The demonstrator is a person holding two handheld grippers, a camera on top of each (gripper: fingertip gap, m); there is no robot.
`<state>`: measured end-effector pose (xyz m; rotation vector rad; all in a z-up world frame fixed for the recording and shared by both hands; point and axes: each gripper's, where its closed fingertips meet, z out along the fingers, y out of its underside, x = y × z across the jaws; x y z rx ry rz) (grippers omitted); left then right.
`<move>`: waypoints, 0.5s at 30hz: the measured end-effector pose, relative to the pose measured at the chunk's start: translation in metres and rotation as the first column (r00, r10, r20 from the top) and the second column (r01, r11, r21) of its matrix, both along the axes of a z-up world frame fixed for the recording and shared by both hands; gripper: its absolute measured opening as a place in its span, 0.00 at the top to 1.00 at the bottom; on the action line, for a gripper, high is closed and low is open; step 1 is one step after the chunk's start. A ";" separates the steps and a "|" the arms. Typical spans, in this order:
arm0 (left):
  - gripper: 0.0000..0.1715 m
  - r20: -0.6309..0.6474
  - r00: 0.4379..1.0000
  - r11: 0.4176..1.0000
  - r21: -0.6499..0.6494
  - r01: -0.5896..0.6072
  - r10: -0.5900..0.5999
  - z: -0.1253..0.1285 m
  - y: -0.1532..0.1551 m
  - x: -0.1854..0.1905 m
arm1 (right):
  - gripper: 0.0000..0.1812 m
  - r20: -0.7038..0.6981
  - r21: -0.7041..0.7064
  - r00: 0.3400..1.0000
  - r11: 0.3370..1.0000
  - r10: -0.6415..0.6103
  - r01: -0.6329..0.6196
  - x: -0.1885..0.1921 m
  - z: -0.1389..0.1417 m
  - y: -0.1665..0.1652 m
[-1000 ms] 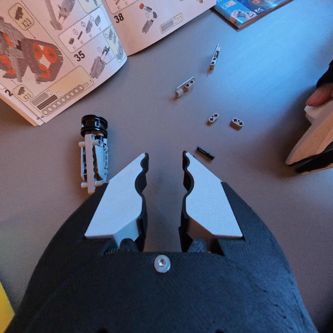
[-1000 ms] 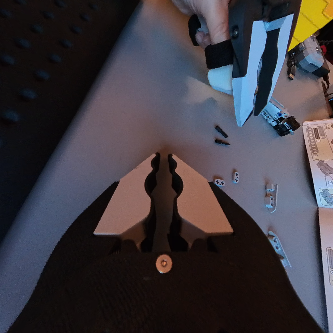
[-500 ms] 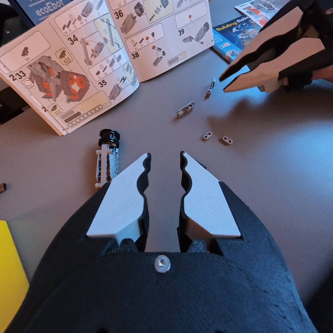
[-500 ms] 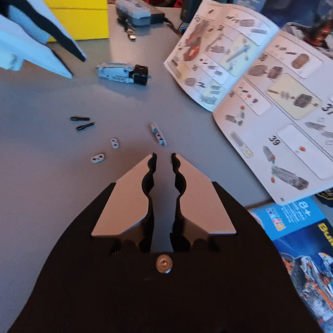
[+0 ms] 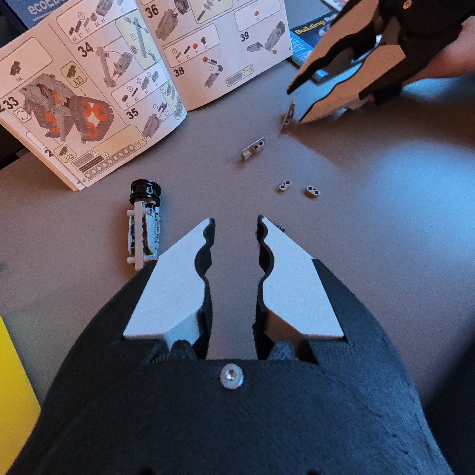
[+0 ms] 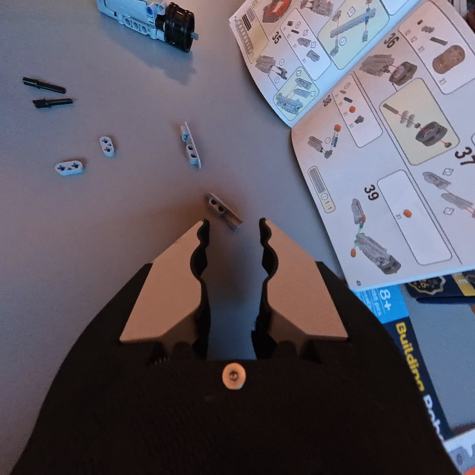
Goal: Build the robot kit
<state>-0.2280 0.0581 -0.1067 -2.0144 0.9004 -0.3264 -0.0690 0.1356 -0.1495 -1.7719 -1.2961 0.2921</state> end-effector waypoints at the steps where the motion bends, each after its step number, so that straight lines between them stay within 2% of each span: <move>1: 0.82 -0.008 1.000 1.000 -0.001 0.004 -0.004 -0.001 0.000 0.001 | 0.79 -0.002 -0.005 1.000 1.000 0.021 -0.021 -0.002 0.000 0.001; 4: 0.81 -0.025 1.000 1.000 -0.012 0.010 -0.010 -0.005 -0.002 0.001 | 0.77 -0.013 -0.074 0.999 0.996 0.049 -0.050 -0.002 -0.002 0.002; 10: 0.82 -0.055 0.998 0.999 -0.050 0.009 -0.012 -0.014 -0.004 0.000 | 0.78 0.005 -0.097 1.000 0.995 -0.008 0.009 0.002 -0.004 0.009; 13: 0.82 -0.067 0.998 0.998 -0.058 0.005 -0.009 -0.017 -0.003 -0.002 | 0.80 0.012 -0.097 0.999 0.995 -0.030 0.031 0.004 -0.004 0.013; 15: 0.82 -0.084 0.996 0.998 -0.068 -0.006 0.000 -0.021 -0.002 -0.005 | 0.84 -0.021 -0.136 1.000 0.991 -0.001 -0.001 -0.001 -0.006 0.009</move>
